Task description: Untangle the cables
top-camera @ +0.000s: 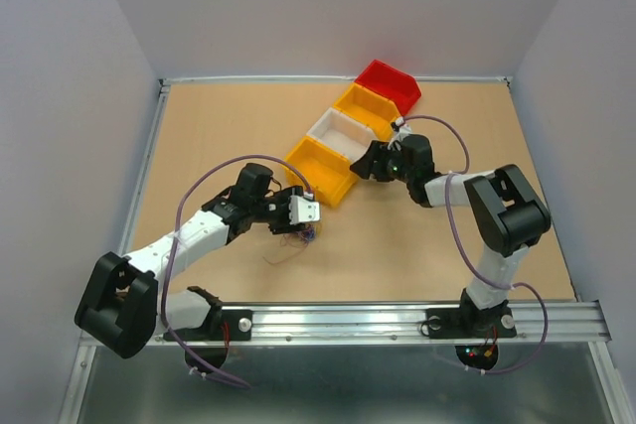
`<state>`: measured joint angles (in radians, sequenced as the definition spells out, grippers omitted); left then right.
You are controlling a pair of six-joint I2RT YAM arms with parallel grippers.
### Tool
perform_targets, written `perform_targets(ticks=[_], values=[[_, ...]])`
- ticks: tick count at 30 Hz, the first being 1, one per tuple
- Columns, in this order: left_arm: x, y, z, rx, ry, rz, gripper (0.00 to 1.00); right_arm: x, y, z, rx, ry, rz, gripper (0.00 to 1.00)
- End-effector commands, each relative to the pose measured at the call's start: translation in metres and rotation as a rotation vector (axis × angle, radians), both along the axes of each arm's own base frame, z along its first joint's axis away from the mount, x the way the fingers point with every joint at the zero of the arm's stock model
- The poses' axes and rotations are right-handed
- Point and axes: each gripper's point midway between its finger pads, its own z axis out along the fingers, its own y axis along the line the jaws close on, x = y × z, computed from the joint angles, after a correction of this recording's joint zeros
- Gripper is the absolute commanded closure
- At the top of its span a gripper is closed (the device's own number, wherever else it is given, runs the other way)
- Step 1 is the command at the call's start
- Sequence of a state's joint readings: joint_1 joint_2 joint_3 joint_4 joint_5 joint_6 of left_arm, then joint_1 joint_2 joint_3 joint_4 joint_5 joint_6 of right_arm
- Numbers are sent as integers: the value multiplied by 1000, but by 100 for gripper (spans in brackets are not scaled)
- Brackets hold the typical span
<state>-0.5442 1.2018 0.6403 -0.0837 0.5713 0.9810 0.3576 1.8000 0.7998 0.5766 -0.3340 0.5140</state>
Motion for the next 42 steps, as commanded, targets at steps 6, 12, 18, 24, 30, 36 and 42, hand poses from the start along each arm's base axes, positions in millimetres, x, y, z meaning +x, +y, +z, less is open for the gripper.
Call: perform_targets(ticks=[6, 12, 18, 24, 30, 36, 42], values=[[4, -7, 16, -4, -25, -29, 40, 67, 38, 68, 118, -192, 38, 26], [6, -4, 15, 10, -34, -10, 40, 39, 17, 90, 74, -253, 6, 13], [12, 6, 10, 61, -51, 48, 44, -8, -8, 113, 26, -307, -7, 8], [2, 11, 16, 68, -47, 36, 37, -36, -30, 114, -29, -302, -44, 4], [6, 9, -11, 141, 34, 54, 45, -55, -37, 110, -41, -300, -40, 4], [6, -4, -21, 157, 90, 55, 100, -68, -39, 114, -38, -317, -20, 5], [-13, -47, 35, -5, 90, -55, 100, -95, -29, 123, -41, -392, 127, 6]])
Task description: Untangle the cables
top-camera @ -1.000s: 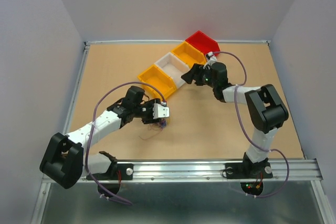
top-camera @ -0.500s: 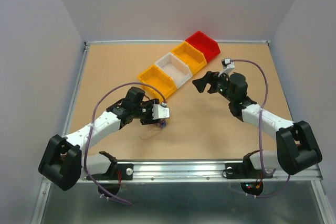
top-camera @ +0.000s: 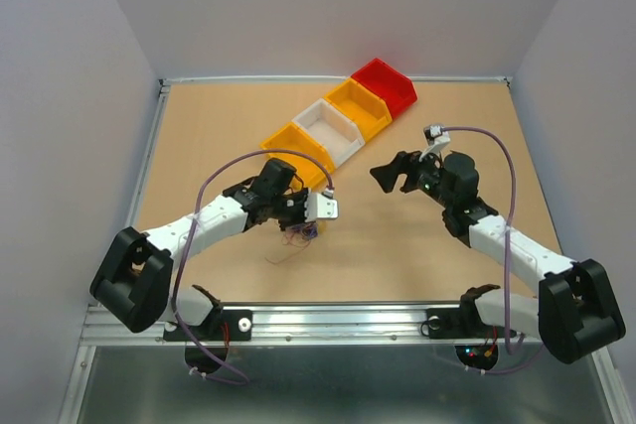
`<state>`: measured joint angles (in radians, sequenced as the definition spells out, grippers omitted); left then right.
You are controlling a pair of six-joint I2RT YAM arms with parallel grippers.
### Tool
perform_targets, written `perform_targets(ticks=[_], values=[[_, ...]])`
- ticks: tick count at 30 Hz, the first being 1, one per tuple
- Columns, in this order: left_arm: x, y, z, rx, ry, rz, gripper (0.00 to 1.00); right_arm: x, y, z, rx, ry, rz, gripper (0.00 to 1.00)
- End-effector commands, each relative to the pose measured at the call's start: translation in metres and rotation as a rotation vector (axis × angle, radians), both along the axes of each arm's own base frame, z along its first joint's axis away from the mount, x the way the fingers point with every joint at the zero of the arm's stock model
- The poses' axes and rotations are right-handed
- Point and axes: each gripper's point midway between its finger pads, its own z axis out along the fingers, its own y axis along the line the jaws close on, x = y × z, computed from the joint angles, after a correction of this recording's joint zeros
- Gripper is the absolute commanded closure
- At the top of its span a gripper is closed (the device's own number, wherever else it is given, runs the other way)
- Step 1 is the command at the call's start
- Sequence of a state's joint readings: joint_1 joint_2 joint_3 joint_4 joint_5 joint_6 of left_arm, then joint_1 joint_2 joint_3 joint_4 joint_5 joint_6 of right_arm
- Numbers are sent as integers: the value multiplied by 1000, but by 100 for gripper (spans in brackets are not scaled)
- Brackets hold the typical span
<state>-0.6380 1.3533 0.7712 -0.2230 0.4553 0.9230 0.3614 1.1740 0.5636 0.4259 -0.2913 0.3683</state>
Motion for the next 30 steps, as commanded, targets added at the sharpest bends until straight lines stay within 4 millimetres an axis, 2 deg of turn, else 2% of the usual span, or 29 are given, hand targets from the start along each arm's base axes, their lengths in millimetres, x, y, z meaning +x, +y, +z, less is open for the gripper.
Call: perform_targets(ticks=[1, 2, 3, 4, 5, 6, 7, 10, 12, 15, 16, 17, 18, 20, 21, 24, 25, 27, 28, 30], values=[[-9, -44, 63, -175, -30, -85, 100, -29, 12, 9, -19, -89, 154, 6], [-11, -59, 80, -212, -32, -106, 100, -40, 18, 16, -10, -127, 220, 6], [-11, -68, 83, -221, -18, -117, 100, -46, 20, 17, -7, -144, 255, 6], [-9, -82, 101, -266, -24, -143, 100, -55, 26, 23, 4, -178, 318, 7], [-7, -89, 108, -284, -21, -156, 100, -59, 29, 25, 6, -199, 346, 7], [-4, -97, 105, -291, 7, -156, 100, -65, 29, 25, 9, -216, 368, 8], [4, -107, 121, -322, -12, -155, 100, -69, 31, 27, 14, -231, 386, 8], [20, -121, 135, -343, -16, -130, 100, -77, 33, 31, 27, -268, 424, 9], [18, -118, 132, -315, 3, -130, 100, -73, 31, 29, 29, -254, 396, 9], [8, -100, 117, -276, -33, -142, 59, -63, 25, 26, 22, -216, 327, 8], [0, -89, 104, -254, -42, -136, 44, -61, 23, 26, 24, -209, 303, 7], [4, -82, 99, -234, -72, -104, 40, -59, 19, 30, 28, -217, 271, 7], [8, -81, 97, -241, -102, -93, 38, -51, 11, 31, 26, -221, 196, 7], [10, -70, 78, -183, -122, -73, 36, -45, -2, 38, 60, -217, 89, 6], [11, -67, 73, -165, -125, -64, 36, -39, -18, 45, 93, -223, -28, 5], [15, -61, 44, -74, -99, -48, 36, -46, -43, 56, 150, -264, -160, 4], [16, -60, 29, -38, -74, -48, 36, -49, -46, 60, 166, -277, -173, 3], [22, -59, 17, 9, -66, -21, 32, -58, -50, 71, 188, -317, -173, 1], [26, -59, 6, 38, -50, -7, 32, -61, -50, 71, 189, -320, -172, 1], [36, -56, -3, 75, -53, 40, 33, -65, -50, 72, 187, -320, -159, 1]])
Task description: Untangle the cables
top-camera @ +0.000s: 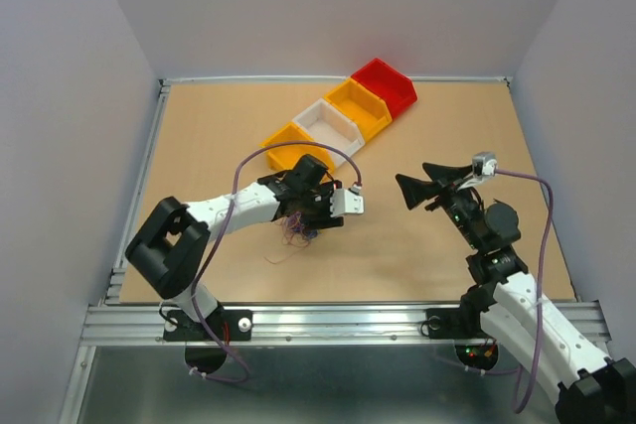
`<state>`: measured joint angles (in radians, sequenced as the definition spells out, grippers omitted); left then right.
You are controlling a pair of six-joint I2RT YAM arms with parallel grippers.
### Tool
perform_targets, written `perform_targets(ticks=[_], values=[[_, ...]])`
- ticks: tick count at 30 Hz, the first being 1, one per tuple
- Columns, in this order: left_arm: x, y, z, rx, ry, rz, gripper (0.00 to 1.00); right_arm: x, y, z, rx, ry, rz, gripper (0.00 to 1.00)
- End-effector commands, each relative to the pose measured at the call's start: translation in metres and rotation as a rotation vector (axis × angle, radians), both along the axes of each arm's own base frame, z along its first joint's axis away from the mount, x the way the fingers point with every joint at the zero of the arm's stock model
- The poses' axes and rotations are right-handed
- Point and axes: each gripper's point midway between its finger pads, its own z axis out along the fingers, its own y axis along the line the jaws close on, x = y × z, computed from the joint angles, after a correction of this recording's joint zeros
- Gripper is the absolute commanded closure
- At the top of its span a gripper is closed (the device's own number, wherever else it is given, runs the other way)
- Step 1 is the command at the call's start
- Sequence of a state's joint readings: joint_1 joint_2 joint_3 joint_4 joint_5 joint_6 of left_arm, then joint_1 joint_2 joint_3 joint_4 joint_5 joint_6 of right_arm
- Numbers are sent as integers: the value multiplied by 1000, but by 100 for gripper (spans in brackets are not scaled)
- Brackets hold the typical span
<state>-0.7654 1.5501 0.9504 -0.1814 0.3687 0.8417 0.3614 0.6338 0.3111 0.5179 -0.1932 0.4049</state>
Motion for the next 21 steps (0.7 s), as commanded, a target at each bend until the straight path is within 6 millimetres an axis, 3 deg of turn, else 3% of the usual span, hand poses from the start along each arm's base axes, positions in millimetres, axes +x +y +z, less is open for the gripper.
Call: perform_targets(ticks=[1, 6, 11, 12, 15, 19, 21], values=[[23, 3, -12, 79, -46, 78, 33, -1, -9, -2, 32, 12, -48, 1], [35, 7, -19, 103, -80, 130, 37, -3, -5, -1, 25, 11, -25, 1], [22, 8, -39, 156, 3, 68, 84, -3, -4, -1, 21, 14, -20, 1], [19, 9, -43, 172, 23, 55, 100, -5, -4, -1, 22, 9, -17, 1], [9, 7, -44, 166, 61, 14, 100, -7, -5, 1, 25, 2, -15, 1], [0, 0, -27, 103, 74, -39, 100, -10, -6, 4, 31, -12, -15, 1], [-2, -4, -1, 24, 53, -59, 100, -10, -6, 3, 30, -9, -16, 1]])
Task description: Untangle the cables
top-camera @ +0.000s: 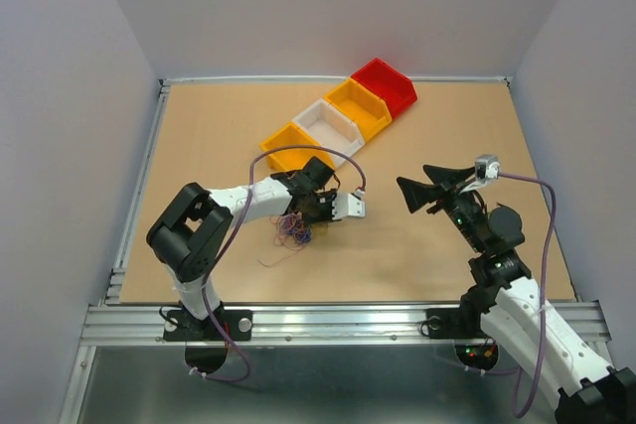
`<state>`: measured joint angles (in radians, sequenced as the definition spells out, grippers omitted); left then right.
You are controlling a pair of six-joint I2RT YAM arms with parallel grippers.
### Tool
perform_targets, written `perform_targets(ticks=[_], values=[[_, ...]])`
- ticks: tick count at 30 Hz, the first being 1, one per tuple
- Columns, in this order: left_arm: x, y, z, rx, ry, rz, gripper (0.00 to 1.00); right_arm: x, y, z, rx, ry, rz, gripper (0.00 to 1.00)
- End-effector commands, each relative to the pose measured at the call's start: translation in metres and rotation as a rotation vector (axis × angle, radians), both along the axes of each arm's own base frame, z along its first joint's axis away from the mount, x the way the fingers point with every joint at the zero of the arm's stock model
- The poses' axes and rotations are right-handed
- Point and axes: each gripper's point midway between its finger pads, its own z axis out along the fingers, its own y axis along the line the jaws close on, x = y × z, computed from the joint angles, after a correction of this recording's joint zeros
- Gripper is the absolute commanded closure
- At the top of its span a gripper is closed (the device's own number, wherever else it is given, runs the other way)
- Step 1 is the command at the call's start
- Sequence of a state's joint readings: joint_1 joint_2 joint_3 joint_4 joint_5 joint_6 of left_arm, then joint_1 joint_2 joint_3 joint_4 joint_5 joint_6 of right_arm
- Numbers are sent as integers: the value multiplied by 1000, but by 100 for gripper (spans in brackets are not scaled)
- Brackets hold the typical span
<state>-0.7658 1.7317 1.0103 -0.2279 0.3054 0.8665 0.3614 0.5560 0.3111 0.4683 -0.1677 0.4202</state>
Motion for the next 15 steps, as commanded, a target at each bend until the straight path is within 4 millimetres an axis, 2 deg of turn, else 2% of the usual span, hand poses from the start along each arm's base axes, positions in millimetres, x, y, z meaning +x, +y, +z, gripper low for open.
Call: perform_targets(ticks=[1, 4, 5, 8, 9, 10, 11, 13, 15], values=[[-10, -14, 57, -160, -14, -72, 100, -2, 2, -8, 0, 10, 10, 1], [-14, -19, 83, -259, -17, -92, 100, -3, 7, -9, -16, 9, 38, 2], [-15, -21, 99, -314, -28, -97, 100, -4, 11, -8, -19, -8, 63, 2], [-16, -18, 129, -404, -70, -87, 100, -25, 36, 0, -59, -109, 246, 1], [-13, -18, 140, -444, -93, -74, 100, -35, 50, -10, -90, -107, 357, 1], [-16, -16, 150, -472, -115, -72, 100, -41, 55, -5, -97, -146, 403, 1], [-14, -16, 158, -506, -131, -53, 100, -44, 64, -11, -115, -134, 472, 3], [-15, -14, 173, -546, -168, -35, 100, -48, 70, -7, -108, -163, 524, 7], [-12, -14, 187, -587, -201, -13, 100, -52, 77, -8, -106, -179, 578, 8]])
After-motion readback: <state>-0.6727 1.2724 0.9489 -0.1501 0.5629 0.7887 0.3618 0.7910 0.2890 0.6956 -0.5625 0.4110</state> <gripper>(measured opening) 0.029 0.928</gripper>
